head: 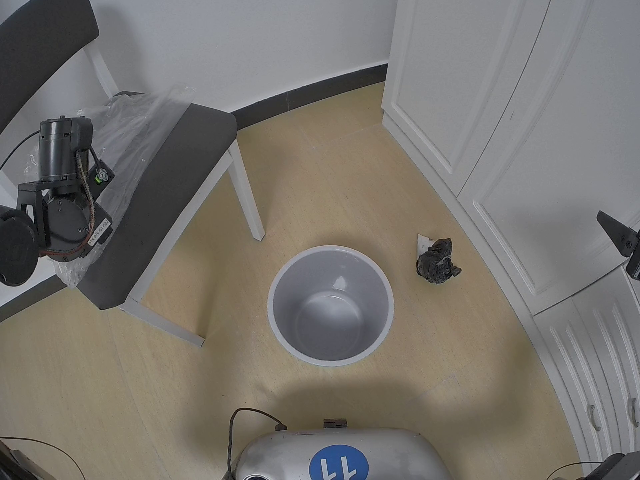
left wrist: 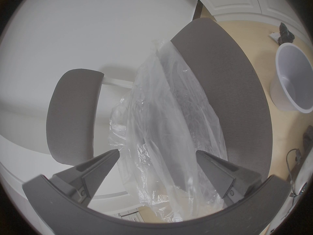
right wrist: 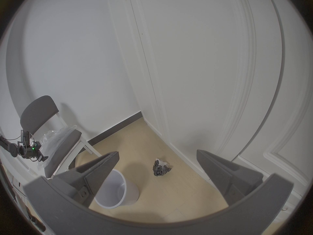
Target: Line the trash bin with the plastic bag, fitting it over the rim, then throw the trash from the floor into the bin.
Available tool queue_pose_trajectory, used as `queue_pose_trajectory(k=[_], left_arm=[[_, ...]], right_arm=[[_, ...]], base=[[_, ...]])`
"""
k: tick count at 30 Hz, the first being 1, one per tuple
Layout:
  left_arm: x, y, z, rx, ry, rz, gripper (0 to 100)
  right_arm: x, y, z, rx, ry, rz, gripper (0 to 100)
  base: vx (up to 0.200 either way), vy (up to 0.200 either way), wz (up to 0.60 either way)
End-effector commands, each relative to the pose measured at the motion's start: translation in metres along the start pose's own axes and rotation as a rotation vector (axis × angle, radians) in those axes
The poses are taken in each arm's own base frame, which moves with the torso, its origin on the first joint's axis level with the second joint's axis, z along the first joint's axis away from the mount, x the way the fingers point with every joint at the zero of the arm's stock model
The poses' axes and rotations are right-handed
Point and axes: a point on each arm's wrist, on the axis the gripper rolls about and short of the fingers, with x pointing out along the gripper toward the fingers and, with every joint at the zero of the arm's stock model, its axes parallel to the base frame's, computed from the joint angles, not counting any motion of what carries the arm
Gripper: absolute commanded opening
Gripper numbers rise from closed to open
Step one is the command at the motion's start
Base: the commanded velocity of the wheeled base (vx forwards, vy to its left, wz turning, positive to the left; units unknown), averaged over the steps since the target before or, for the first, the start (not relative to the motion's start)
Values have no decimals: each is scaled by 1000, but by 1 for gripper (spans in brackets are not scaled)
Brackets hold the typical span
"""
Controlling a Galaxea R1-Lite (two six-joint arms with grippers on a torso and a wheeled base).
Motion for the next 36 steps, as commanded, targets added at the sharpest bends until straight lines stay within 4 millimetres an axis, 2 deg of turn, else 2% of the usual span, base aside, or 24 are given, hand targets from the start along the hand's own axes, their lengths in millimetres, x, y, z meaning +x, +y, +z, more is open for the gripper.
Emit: queue_pose_trajectory(k=[1,14,19,20,25,26,27,30,35,36], left_arm=[[0,0,0,-1,0,1,0],[-4,4,-4,-34,-10,14,0],[-20,20,-11,-123,-76,60,0],[-39,36,-19,-212,-161,98,0],[-67,59,-33,-389,-359,62,0],[-67,59,-33,-389,-359,62,0],[-77,66,-34,-475,-440,16,0],[-87,67,-29,-605,-513,-63,0],[-97,49,-19,-780,-597,-290,0],[-97,49,-19,-780,-597,-290,0]], right_arm=[[-1,0,1,1,-4,2,100],[0,0,2,1,-7,4,100],[0,1,1,2,-5,5,100],[-1,2,1,4,-3,14,100],[-3,6,-1,3,6,56,100],[-3,6,-1,3,6,56,100],[-2,8,-3,1,18,72,100],[-2,11,-5,-2,31,96,100],[-5,15,-8,-4,44,137,100],[-5,15,-8,-4,44,137,100]], base=[[0,0,0],[0,0,0],[0,0,0],[0,0,0],[0,0,0],[0,0,0],[0,0,0],[0,0,0],[0,0,0],[0,0,0]])
